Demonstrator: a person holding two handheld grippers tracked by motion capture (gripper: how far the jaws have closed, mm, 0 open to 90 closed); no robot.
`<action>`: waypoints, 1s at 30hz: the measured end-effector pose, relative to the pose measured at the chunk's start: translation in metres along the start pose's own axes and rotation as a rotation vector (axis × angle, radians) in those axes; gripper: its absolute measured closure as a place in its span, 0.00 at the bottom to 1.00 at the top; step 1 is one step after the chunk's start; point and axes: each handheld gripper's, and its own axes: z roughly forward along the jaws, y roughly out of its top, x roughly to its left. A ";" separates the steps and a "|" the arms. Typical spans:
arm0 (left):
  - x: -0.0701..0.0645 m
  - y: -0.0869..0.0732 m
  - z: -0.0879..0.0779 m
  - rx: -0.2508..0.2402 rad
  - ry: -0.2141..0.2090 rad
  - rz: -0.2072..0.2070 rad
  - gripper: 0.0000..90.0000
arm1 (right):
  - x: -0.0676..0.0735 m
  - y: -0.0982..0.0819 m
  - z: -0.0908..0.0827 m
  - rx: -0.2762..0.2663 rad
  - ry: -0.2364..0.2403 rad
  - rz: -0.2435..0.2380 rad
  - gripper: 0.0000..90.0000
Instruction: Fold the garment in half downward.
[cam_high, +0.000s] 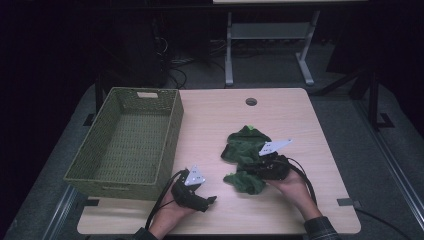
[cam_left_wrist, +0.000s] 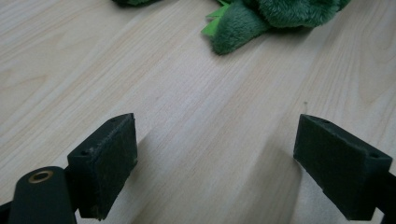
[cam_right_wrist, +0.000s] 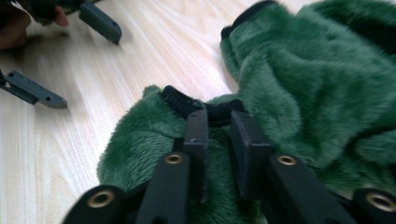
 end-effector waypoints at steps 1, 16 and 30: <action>0.000 0.001 0.001 0.000 -0.006 0.005 0.14 | 0.000 0.000 -0.002 -0.009 0.002 0.008 0.80; 0.003 0.024 0.003 -0.012 -0.030 0.059 0.15 | -0.011 0.005 -0.033 -0.087 -0.038 0.027 0.67; 0.020 0.062 0.001 -0.068 -0.038 0.063 0.15 | -0.025 0.009 -0.046 -0.110 -0.069 0.053 0.59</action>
